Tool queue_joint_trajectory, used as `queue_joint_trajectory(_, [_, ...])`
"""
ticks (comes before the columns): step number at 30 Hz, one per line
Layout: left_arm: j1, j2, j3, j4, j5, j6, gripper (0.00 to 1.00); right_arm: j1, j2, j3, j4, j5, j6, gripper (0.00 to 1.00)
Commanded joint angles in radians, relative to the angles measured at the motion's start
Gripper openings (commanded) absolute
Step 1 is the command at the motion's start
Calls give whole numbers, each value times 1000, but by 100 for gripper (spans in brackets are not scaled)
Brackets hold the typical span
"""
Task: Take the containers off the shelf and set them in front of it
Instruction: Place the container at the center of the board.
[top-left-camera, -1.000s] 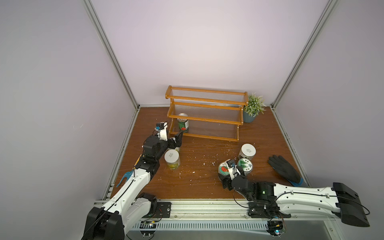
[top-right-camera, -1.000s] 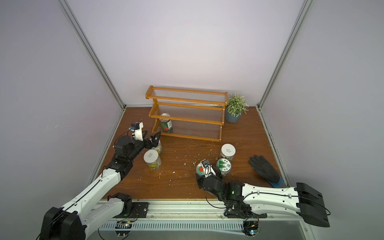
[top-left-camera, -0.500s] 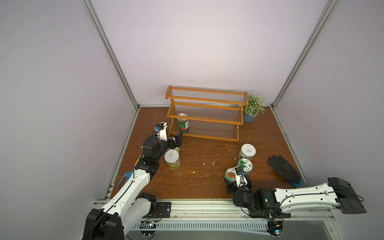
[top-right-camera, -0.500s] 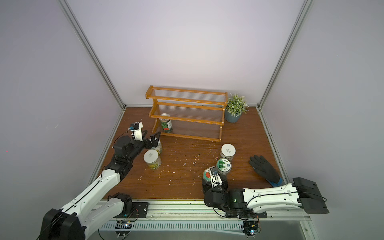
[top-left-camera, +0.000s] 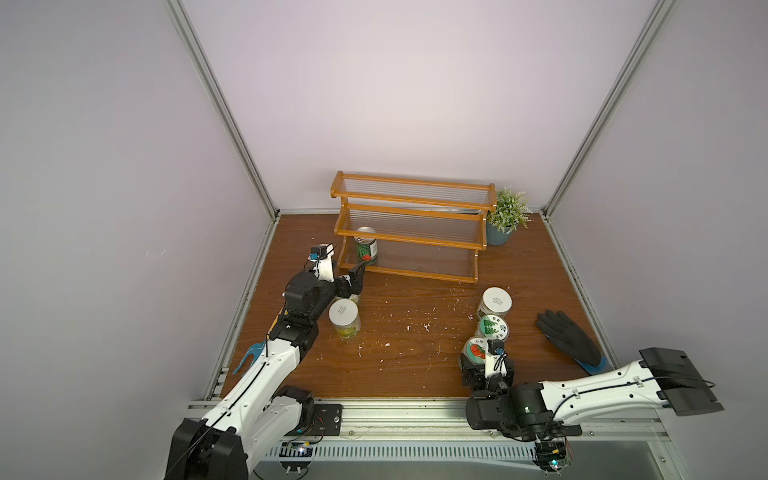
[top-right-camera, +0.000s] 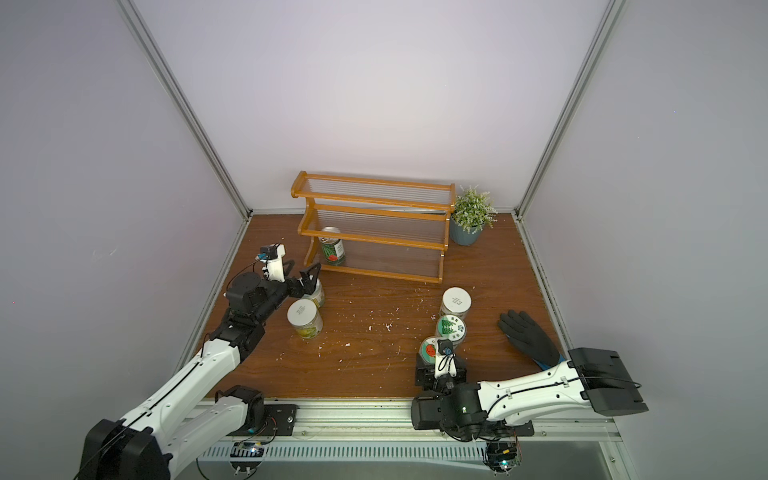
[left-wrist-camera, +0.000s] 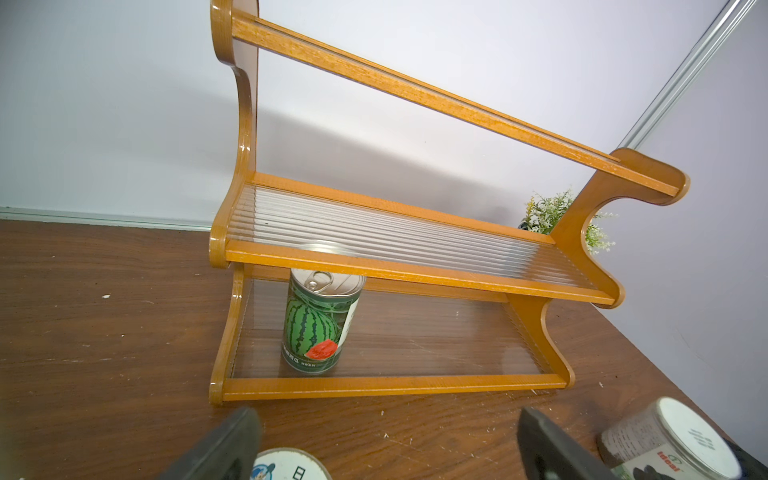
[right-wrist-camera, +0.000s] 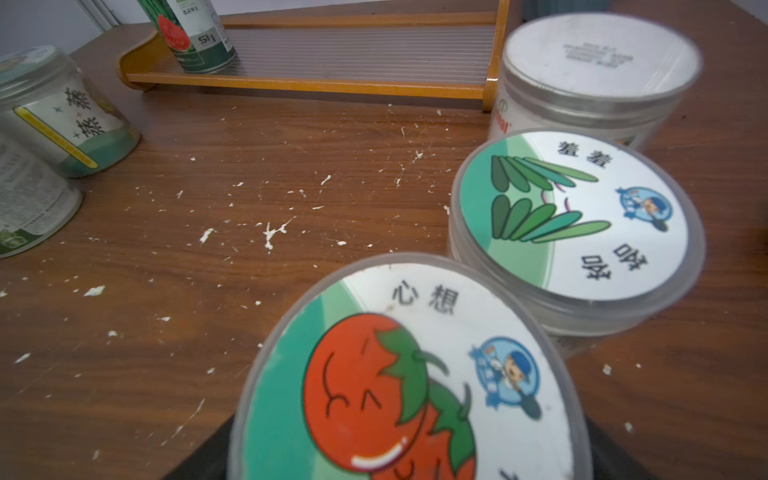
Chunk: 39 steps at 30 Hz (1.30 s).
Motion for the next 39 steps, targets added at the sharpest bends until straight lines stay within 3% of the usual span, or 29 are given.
queue_joint_trajectory(1, [6, -2, -7, 3, -2, 7, 100, 9, 48, 24, -122, 3, 147, 24])
queue_joint_trajectory(5, [6, -1, -8, 5, -1, 7, 100, 19, 86, 26, -126, -10, 179, 33])
queue_joint_trajectory(14, [6, -4, -7, 3, -3, 6, 100, 39, 125, 48, -143, -9, 200, 71])
queue_joint_trajectory(25, [7, -11, -9, 6, -3, 6, 100, 70, 196, 125, -240, 1, 259, 98])
queue_joint_trajectory(39, [7, -15, -10, 11, 1, 1, 100, 131, 217, 228, -409, 23, 349, 99])
